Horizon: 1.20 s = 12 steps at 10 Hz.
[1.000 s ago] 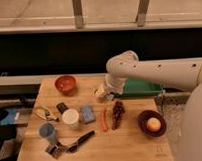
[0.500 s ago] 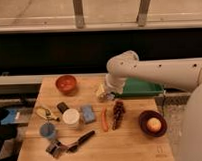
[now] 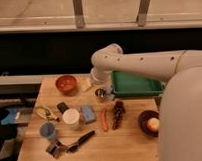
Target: Wipe tray with eraser
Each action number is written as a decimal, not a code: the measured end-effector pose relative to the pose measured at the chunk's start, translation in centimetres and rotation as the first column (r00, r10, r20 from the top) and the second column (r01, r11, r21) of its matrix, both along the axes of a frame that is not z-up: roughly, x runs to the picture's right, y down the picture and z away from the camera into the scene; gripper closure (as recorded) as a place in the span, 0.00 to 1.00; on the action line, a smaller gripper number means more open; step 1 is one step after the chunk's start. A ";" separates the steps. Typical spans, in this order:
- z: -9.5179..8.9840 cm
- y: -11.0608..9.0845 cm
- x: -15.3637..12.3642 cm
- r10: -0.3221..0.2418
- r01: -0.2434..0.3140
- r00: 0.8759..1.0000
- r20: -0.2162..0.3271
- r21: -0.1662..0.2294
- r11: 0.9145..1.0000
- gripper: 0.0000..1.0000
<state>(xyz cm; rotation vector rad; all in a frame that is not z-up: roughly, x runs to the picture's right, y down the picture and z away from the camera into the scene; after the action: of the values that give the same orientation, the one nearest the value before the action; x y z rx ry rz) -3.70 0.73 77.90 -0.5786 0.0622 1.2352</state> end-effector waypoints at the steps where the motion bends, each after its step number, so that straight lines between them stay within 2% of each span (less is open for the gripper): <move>1: 0.5 -0.5 -3.0 -0.042 0.042 0.998 0.045 0.006 0.999 0.20; 3: 0.8 -1.0 -7.0 -0.108 0.106 0.987 0.120 0.019 0.994 0.20; 4: 0.6 -0.8 -9.3 -0.144 0.141 0.976 0.161 0.031 0.990 0.20; 5: 0.2 -0.6 -10.6 -0.153 0.149 0.971 0.181 0.035 0.988 0.20; 6: 0.5 -0.8 -9.9 -0.156 0.151 0.973 0.171 0.041 0.988 0.20; 9: 0.4 -0.7 -10.3 -0.157 0.152 0.972 0.176 0.038 0.988 0.20; 10: 0.7 -0.4 -10.2 -0.156 0.154 0.972 0.176 0.023 0.988 0.20; 12: 2.2 1.3 -12.2 -0.182 0.191 0.961 0.206 -0.026 0.981 0.20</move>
<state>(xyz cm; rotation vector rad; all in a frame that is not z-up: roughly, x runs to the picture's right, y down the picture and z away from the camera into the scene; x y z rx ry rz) -15.85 2.02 80.12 -0.7201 -0.0265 0.9885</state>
